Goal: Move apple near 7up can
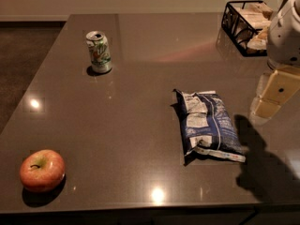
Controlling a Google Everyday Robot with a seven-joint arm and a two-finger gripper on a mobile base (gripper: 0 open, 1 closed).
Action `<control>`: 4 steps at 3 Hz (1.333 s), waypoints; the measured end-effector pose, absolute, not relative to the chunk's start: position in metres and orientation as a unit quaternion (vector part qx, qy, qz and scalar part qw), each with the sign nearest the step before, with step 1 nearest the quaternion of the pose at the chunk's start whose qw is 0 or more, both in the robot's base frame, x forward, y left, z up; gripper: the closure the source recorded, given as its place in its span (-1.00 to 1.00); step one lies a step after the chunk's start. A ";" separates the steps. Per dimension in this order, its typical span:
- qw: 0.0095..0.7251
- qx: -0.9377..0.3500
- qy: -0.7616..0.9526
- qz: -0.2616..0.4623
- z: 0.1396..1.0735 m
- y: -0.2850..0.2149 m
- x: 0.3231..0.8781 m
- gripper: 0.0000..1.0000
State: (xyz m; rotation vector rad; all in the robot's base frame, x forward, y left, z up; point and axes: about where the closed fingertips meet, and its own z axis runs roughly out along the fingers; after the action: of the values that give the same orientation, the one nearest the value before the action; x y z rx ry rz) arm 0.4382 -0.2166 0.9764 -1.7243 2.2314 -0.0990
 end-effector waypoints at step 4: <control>0.259 -0.658 0.703 0.076 0.965 -0.101 0.399 -1.00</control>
Offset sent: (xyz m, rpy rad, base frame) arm -0.0347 0.0636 -0.0073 0.2227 -0.0211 0.1302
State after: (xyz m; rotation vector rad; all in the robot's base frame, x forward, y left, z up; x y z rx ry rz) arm 0.3992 -0.1010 0.9654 -1.7837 1.9044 0.2056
